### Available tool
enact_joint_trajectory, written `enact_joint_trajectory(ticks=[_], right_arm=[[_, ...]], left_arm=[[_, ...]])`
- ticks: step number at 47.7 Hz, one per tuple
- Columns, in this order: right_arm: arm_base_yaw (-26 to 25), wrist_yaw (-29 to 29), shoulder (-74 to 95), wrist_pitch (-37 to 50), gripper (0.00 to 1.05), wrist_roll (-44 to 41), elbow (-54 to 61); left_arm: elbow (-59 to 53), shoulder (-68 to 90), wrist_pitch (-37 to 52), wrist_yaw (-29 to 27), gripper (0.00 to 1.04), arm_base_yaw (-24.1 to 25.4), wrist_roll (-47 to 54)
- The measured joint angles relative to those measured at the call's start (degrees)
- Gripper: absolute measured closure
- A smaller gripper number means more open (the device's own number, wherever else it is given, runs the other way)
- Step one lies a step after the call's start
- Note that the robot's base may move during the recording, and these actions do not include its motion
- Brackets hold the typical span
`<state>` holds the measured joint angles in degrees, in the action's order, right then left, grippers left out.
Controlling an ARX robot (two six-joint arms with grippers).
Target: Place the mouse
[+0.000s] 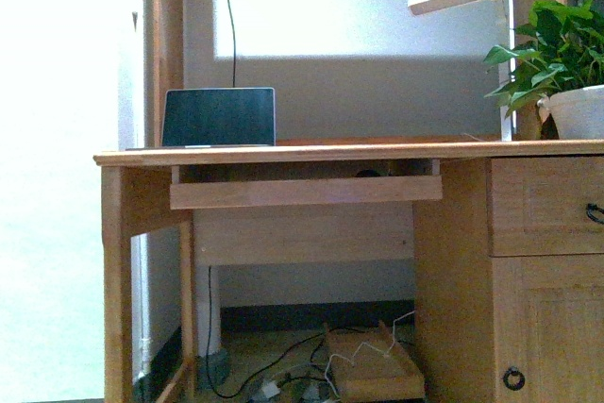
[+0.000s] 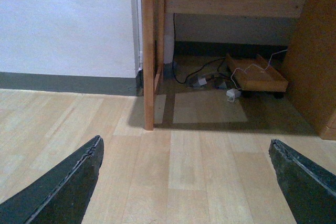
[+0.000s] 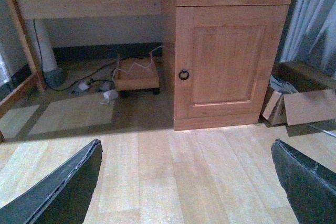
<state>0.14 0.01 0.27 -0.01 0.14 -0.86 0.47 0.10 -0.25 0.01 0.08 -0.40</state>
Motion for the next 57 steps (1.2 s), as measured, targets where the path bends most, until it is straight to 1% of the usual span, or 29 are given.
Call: enact_joint_trajectory(ticks=[57], right_arm=[[0.0, 0.0, 0.0, 0.0, 0.07, 0.0, 0.0]], left_arm=[[0.0, 0.0, 0.0, 0.0, 0.08, 0.0, 0.0]])
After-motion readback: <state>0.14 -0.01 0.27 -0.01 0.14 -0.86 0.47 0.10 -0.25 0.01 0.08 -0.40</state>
